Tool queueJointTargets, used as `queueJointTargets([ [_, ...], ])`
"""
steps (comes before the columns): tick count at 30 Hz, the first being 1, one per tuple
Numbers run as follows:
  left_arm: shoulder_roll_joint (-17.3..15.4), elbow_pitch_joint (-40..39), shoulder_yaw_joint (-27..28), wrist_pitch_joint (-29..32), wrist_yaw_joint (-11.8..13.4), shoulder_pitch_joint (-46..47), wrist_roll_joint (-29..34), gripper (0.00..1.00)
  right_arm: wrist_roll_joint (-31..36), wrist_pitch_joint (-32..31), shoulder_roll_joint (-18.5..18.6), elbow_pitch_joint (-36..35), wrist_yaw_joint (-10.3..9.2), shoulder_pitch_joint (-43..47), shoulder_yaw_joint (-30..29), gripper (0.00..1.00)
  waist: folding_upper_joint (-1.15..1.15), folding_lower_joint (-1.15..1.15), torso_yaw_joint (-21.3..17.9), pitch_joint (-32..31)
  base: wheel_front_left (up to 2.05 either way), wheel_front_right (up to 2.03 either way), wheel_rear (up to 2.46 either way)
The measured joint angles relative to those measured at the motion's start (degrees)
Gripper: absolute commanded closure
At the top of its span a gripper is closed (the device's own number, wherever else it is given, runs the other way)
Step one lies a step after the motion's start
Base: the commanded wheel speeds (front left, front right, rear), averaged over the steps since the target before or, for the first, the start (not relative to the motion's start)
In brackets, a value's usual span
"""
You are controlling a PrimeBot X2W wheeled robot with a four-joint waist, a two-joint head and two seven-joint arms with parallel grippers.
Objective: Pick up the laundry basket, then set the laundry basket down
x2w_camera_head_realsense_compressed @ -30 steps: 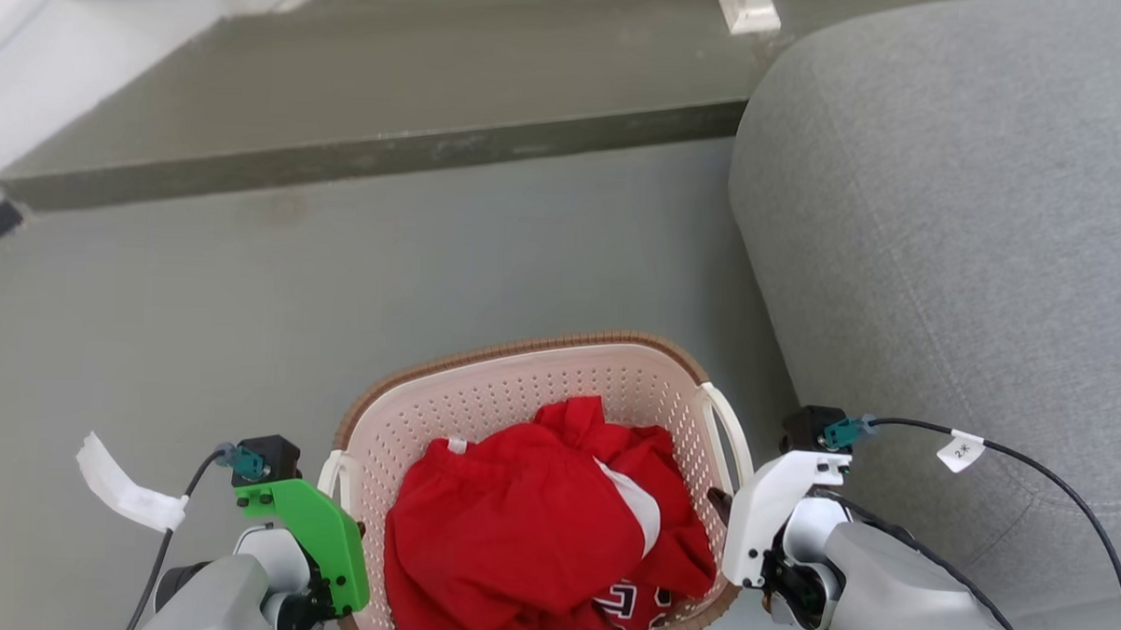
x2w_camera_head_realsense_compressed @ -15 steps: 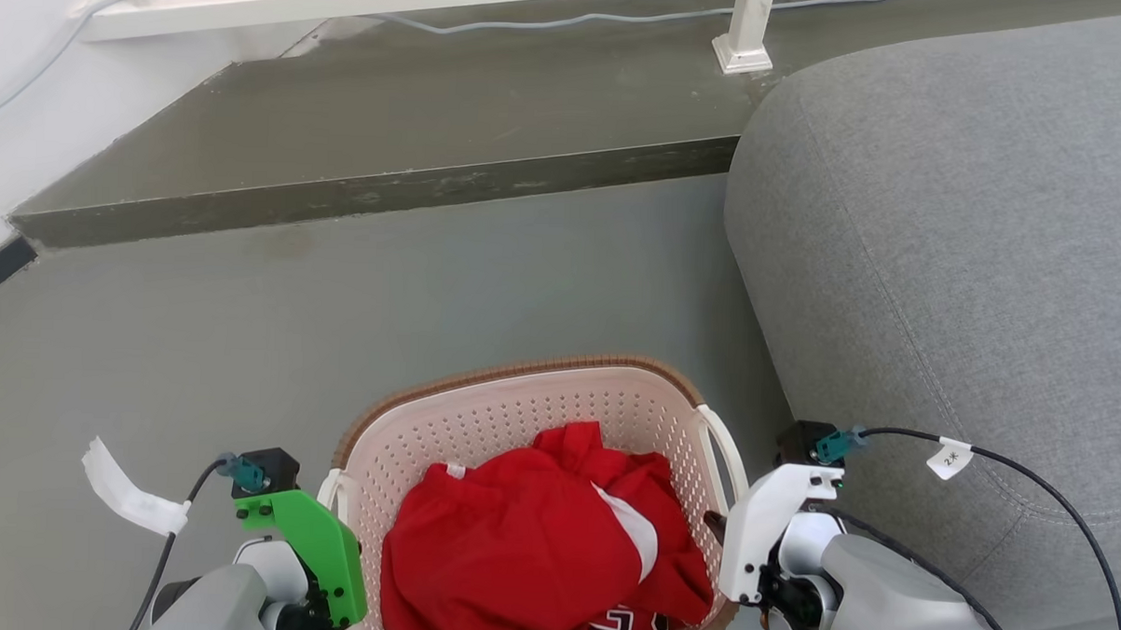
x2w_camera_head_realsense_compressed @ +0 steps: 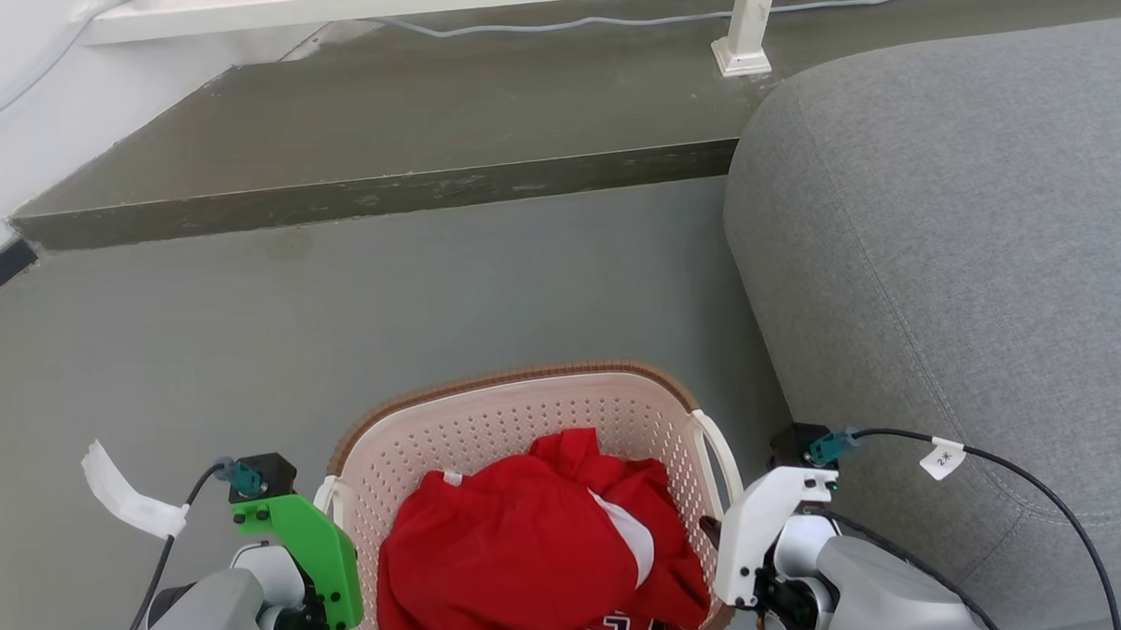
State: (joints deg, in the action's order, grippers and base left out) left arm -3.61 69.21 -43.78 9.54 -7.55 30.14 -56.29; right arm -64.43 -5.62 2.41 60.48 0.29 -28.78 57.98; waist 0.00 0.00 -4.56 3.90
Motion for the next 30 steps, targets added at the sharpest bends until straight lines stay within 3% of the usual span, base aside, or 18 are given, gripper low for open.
queueJointTargets([
  [30, 0.1, 0.4, -0.4, -0.1, 0.0, 0.1, 0.0, 1.0, -2.2, 0.0, 0.2, -0.5, -0.89, 0.0, 2.2, 1.0, 0.0, 0.0, -0.1, 1.1, 0.0, 0.0, 0.0],
])
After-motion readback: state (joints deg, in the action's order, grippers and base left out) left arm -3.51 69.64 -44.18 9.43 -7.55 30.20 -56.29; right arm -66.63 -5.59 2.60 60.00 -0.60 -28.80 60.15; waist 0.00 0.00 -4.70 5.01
